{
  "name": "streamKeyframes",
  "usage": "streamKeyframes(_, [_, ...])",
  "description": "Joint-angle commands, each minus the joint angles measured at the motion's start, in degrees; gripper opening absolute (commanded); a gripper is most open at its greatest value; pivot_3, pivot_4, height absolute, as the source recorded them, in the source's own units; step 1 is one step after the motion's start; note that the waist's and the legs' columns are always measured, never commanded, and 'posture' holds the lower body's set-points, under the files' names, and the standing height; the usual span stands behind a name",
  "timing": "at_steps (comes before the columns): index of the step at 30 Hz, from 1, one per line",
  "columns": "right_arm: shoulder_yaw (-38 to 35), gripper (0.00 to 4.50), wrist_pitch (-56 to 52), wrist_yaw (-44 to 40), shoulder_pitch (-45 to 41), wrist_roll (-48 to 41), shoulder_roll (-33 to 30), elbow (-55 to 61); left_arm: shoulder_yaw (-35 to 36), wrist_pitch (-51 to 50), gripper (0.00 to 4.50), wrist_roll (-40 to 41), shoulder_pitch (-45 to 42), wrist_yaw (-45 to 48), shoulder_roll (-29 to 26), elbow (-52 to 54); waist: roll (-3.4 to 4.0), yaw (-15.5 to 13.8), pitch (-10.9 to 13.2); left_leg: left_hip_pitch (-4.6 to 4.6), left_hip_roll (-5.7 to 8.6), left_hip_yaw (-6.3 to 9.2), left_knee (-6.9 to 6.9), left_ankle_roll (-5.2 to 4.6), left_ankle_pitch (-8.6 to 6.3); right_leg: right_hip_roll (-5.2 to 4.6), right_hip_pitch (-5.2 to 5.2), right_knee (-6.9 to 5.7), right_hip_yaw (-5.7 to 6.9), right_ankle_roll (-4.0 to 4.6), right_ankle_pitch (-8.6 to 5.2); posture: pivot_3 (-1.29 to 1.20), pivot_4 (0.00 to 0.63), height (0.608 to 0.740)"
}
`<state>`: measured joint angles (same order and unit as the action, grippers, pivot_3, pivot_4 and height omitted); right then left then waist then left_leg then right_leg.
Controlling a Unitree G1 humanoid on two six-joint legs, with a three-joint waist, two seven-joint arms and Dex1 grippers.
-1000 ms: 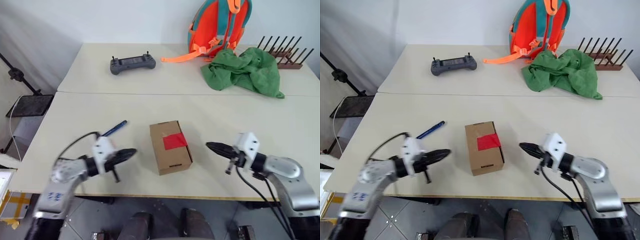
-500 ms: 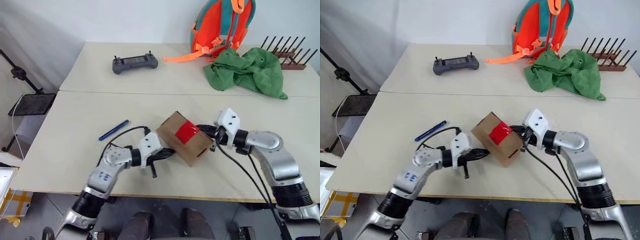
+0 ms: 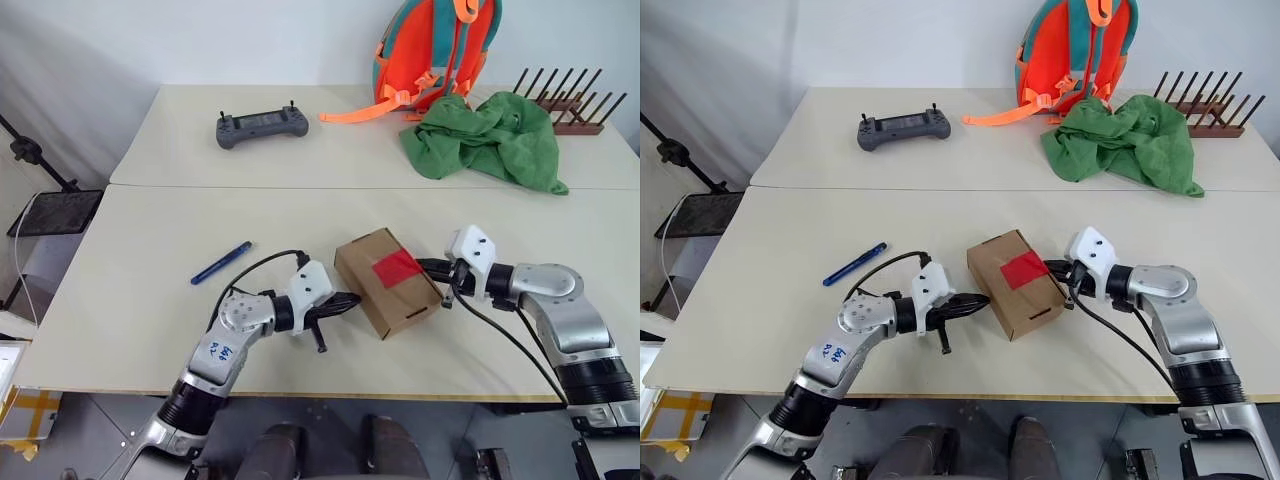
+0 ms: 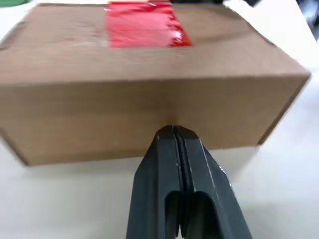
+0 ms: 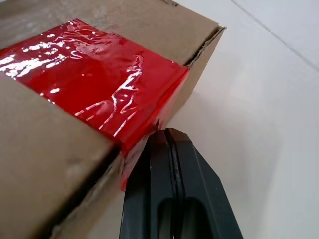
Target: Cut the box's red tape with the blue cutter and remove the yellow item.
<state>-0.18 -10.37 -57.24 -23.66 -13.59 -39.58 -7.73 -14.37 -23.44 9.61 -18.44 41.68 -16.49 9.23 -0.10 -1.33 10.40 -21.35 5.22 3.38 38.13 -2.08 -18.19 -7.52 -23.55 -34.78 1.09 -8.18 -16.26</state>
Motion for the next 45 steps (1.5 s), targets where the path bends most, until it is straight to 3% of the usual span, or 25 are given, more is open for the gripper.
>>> streamKeyframes(1, [-4.91, 0.6, 3.02, -1.39, -0.4, -1.36, -3.71, -1.45, 4.86, -4.5, 0.9, 3.28, 2.12, -1.82, -1.88, 7.01, 0.0, -0.01, 0.0, 0.0, 0.0, 0.0, 0.0, 0.0, 0.0, 0.0, 0.0, -0.01, 0.0, 0.0, 0.0, 0.0, 0.15, 0.74])
streamKeyframes(4, [-7.51, 1.62, 4.39, -2.97, 0.26, -2.64, -5.75, -2.59, 8.35, -6.78, 1.85, 5.28, 5.32, -1.95, -4.56, 11.29, 0.01, -0.01, 0.0, 0.01, 0.0, 0.0, 0.01, 0.0, 0.0, 0.0, 0.01, 0.05, 0.0, 0.0, 0.0, 0.0, 0.15, 0.74])
streamKeyframes(8, [-19.31, 2.89, -1.12, -12.36, 9.63, -17.33, -9.27, 7.35, 27.4, 0.83, 3.0, 11.95, 19.22, 4.38, -13.05, 15.5, 0.06, 0.11, 0.01, 0.0, -0.22, 0.01, -0.18, 0.1, -0.07, 0.01, -0.02, 0.1, -0.03, 0.07, -0.04, 0.0, 0.15, 0.74])
streamKeyframes(10, [-20.8, 3.61, -3.9, -11.46, 14.38, -20.13, -9.08, 13.8, 35.51, 4.64, 3.66, 16.74, 22.17, 7.39, -14.47, 12.1, 0.07, -0.04, 0.02, 0.0, -0.5, 0.03, -0.16, 0.27, -0.2, 0.06, -0.02, 0.14, -0.02, 0.3, -0.16, 0.0, 0.15, 0.74])
streamKeyframes(13, [-21.45, 4.48, -7.81, -5.67, 20.54, -24.24, -5.52, 25.05, 45.58, 11.65, 4.45, 15.86, 25.98, 12.66, -21.19, 0.48, 0.07, -0.08, 0.02, 0.06, -0.7, 0.05, -0.08, 0.44, -0.29, 0.12, 0.12, 0.47, 0.03, 0.38, -0.2, 0.0, 0.15, 0.74])
streamKeyframes(16, [-19.84, 4.48, -6.11, -3.72, 24.33, -25.47, -1.54, 32.72, 52.45, 11.7, 4.45, 17.95, 27.83, 15.1, -25.98, -8.4, 0.07, -0.05, 0.02, 0.15, -0.81, 0.07, -0.1, 0.52, -0.38, 0.21, 0.16, 0.4, -0.06, 0.51, -0.18, 0.0, 0.15, 0.74])
streamKeyframes(20, [-17.63, 4.48, -2.18, -3.28, 26.67, -26.28, 4.27, 36.51, 56.5, 13.29, 4.45, 17.91, 30.57, 18.31, -29.97, -17.34, 0.06, 0.0, 0.02, 0.17, -0.8, 0.06, -0.1, 0.43, -0.44, 0.2, 0.14, 0.37, -0.16, 0.51, -0.17, 0.0, 0.15, 0.74])
streamKeyframes(28, [-16.41, 4.48, 4.41, -6.89, 29.95, -24.05, 5.32, 36.08, 58.79, 17.85, 4.45, 16.31, 32.83, 22.1, -35.94, -31.25, -0.06, -0.03, -0.04, 0.15, -0.81, 0.05, -0.11, 0.39, -0.6, 0.19, 0.11, 0.4, -0.17, 0.54, -0.18, 0.0, 0.15, 0.74])
streamKeyframes(33, [-19.65, 4.48, 6.19, -9.11, 32.13, -24.11, 2.28, 33.68, 48.45, 13.51, 4.45, 19.01, 22.52, 22.34, -33.91, -23.4, -0.07, -0.82, -0.04, 0.16, -0.77, 0.06, -0.08, 0.37, -0.62, 0.1, 0.2, 0.43, -0.13, 0.54, -0.18, 0.0, 0.15, 0.74])
streamKeyframes(36, [-19.39, 4.48, 4.46, -10.05, 33.17, -25.49, 0.55, 34.64, 41.13, 15.1, 4.45, 15.3, 14.4, 20.85, -32.35, -23.52, -0.15, -0.63, -0.1, 0.17, -0.76, 0.07, -0.04, 0.42, -0.6, 0.12, 0.19, 0.34, -0.16, 0.51, -0.16, 0.0, 0.15, 0.74])
streamKeyframes(40, [-18.39, 4.48, 3.75, -9.08, 33.16, -25.83, 0.28, 35.91, 30.34, 16.22, 4.45, 9.07, -0.4, 19.55, -28.99, -33.75, -0.18, -0.1, -0.11, 0.17, -0.81, 0.02, -0.06, 0.44, -0.56, 0.36, 0.05, 0.03, 0.14, 0.52, -0.16, 0.0, 0.15, 0.74])
streamKeyframes(45, [-17.88, 4.48, 2.98, -6.66, 33.21, -25.19, 0.52, 37.39, 24.31, 21.36, 4.45, 4.67, -8.3, 22.01, -27.72, -44.63, -0.21, 1.48, -0.12, 0.22, -0.99, -0.36, -0.04, 0.42, -0.57, 0.85, -0.1, -0.15, -0.02, 0.51, -0.16, 0.0, 0.15, 0.74])
